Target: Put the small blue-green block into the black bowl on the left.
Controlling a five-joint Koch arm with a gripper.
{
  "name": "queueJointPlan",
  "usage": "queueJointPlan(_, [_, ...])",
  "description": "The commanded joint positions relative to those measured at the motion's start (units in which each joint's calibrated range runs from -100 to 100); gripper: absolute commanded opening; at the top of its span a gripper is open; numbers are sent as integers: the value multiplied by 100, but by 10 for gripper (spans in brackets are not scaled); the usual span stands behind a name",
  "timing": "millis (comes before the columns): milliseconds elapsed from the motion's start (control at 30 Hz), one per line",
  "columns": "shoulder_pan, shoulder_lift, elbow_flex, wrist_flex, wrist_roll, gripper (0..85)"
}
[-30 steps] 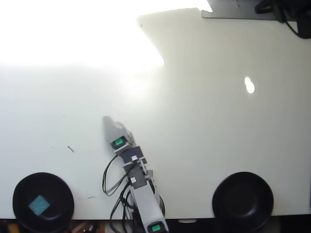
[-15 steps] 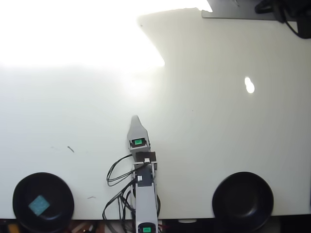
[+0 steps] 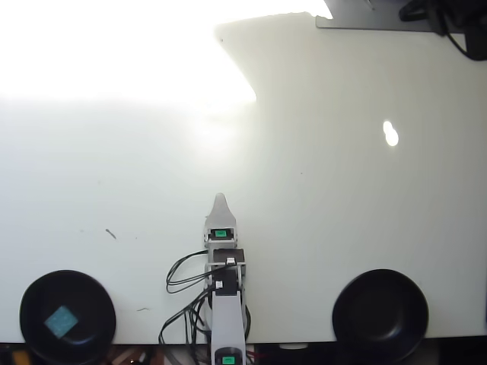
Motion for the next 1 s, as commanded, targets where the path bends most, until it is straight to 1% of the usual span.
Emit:
queueJointPlan(0, [15, -112, -18, 239, 63, 488])
queueJointPlan(967, [44, 5, -563, 255, 44, 490])
